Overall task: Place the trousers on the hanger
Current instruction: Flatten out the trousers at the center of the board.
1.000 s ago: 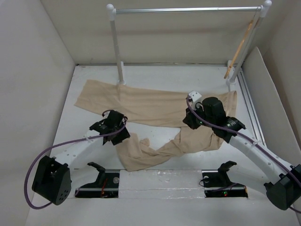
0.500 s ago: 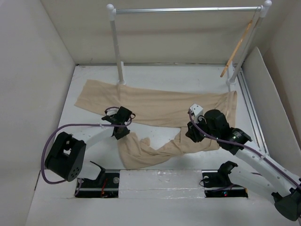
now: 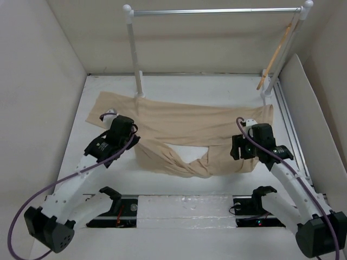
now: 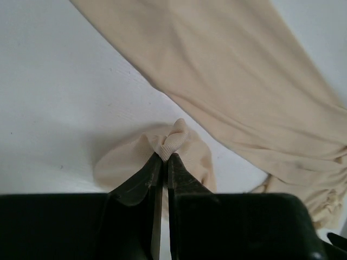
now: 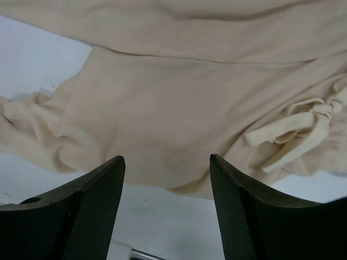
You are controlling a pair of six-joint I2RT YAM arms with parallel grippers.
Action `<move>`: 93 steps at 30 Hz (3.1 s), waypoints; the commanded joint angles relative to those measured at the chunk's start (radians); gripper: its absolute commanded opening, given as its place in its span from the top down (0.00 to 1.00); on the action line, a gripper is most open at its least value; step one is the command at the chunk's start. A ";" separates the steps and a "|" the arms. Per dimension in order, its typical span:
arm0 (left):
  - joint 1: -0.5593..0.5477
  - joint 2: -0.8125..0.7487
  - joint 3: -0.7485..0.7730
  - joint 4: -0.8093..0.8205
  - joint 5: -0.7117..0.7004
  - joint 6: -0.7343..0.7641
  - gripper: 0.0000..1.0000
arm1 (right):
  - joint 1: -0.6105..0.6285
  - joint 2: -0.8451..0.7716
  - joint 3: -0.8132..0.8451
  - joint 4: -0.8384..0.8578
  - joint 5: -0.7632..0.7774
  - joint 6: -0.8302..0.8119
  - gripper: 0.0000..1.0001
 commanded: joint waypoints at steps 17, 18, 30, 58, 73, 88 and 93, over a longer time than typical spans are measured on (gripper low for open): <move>-0.001 -0.208 0.385 0.012 -0.001 0.143 1.00 | -0.405 0.129 0.004 0.119 -0.206 -0.159 0.24; -0.001 -0.269 0.274 -0.017 -0.009 0.125 1.00 | -0.405 0.125 -0.003 0.118 -0.207 -0.158 0.24; -0.001 -0.481 -0.037 -0.301 -0.159 -0.259 0.14 | -0.443 0.152 -0.021 0.113 -0.189 -0.141 0.23; 0.040 0.237 -0.100 0.178 0.077 0.129 0.53 | -0.672 0.140 -0.128 0.139 -0.155 -0.010 0.35; 0.108 0.151 -0.210 0.285 0.097 0.172 1.00 | -0.725 0.313 -0.095 0.264 -0.047 -0.009 1.00; 0.117 0.096 -0.151 0.175 0.027 0.240 0.63 | -0.851 0.458 0.106 0.213 0.166 0.022 0.93; 0.117 0.087 -0.137 0.149 0.000 0.238 0.62 | -0.926 0.470 0.175 0.202 0.140 0.008 0.60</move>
